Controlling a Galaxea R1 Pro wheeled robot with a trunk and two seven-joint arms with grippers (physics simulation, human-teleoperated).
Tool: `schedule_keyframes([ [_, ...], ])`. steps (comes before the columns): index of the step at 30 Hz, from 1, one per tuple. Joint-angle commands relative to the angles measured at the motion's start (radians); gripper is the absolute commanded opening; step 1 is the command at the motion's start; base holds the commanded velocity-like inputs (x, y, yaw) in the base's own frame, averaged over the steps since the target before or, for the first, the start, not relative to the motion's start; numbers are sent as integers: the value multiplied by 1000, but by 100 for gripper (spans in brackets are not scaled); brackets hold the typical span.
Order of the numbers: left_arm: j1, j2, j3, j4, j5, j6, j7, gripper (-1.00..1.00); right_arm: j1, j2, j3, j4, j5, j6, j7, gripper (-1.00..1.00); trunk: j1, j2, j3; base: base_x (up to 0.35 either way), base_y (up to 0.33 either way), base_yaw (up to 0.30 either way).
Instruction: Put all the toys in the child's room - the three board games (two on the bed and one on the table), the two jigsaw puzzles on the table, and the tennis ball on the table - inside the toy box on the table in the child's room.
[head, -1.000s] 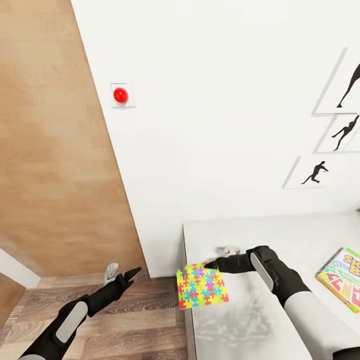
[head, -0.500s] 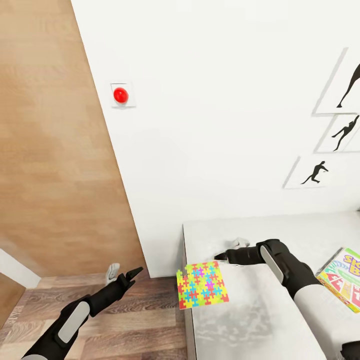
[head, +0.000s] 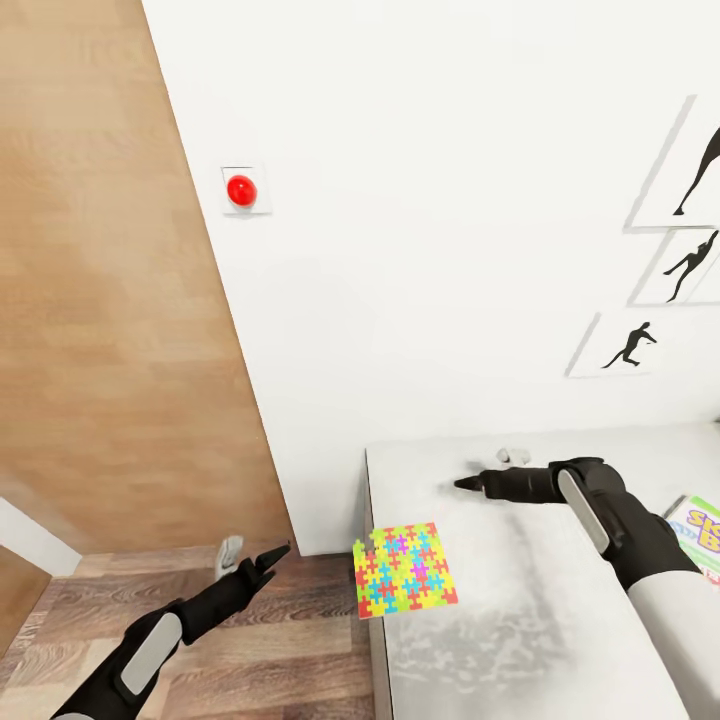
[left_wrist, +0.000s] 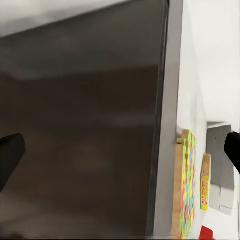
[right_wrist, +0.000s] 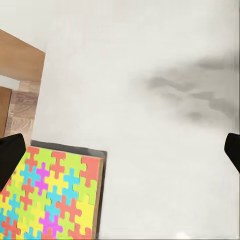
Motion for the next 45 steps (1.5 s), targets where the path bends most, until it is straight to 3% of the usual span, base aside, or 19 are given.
schedule_keyframes([
  [1, -1, 1, -3, 0, 11, 8, 0, 100, -1, -1, 1, -2, 2, 3, 4, 100, 0, -1, -2, 0, 0, 0],
  [16, -2, 1, -4, 107, -12, -44, -172, 100, 86, -55, -23, -264, -2, 91, 4, 100, 0, -1, -2, 0, 0, 0],
  [30, -4, -1, -4, 130, -34, -64, -209, 100, 108, -64, -55, -338, -3, 122, 4, 100, 0, -1, -2, 0, 0, 0],
  [45, -11, -26, -2, 134, -63, -68, -214, 100, 112, -65, -61, -353, -3, 122, 4, 100, 0, -1, -2, 0, 0, -84],
])
